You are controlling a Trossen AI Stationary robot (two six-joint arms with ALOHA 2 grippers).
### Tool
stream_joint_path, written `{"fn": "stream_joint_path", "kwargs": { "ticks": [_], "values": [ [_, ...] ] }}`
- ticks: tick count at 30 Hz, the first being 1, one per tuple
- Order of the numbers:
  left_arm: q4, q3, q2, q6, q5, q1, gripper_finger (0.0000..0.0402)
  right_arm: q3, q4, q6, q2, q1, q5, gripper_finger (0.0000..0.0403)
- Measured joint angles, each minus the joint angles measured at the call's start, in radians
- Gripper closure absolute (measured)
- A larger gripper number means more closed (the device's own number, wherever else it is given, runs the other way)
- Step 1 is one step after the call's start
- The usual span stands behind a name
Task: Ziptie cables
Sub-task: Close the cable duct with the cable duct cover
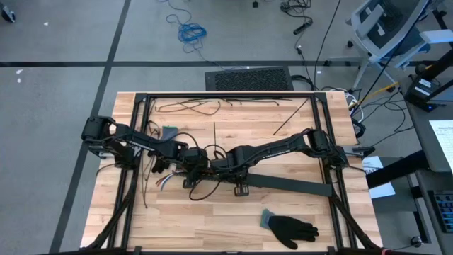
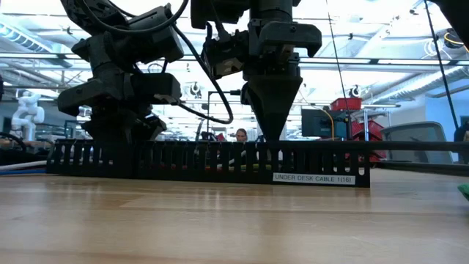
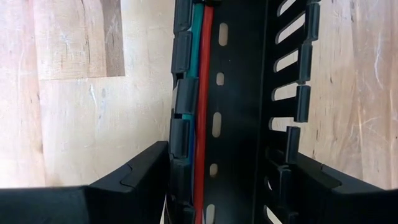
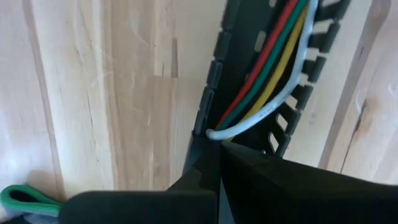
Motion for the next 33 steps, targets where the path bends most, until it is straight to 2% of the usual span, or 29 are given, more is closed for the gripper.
{"fn": "stream_joint_path", "kwargs": {
  "ticks": [13,16,33],
  "values": [
    [0.000,0.001,0.000,0.000,-0.009,-0.009,0.0164,-0.004,0.045,-0.070,-0.034,0.004,0.007,0.0403],
    [0.012,0.005,-0.001,0.014,-0.013,-0.009,0.0164,-0.005,0.109,-0.080,-0.028,0.005,0.004,0.0403],
    [0.019,0.004,-0.003,0.014,-0.012,-0.008,0.0164,0.015,0.146,-0.107,-0.029,-0.026,0.029,0.0402]
  ]
}}
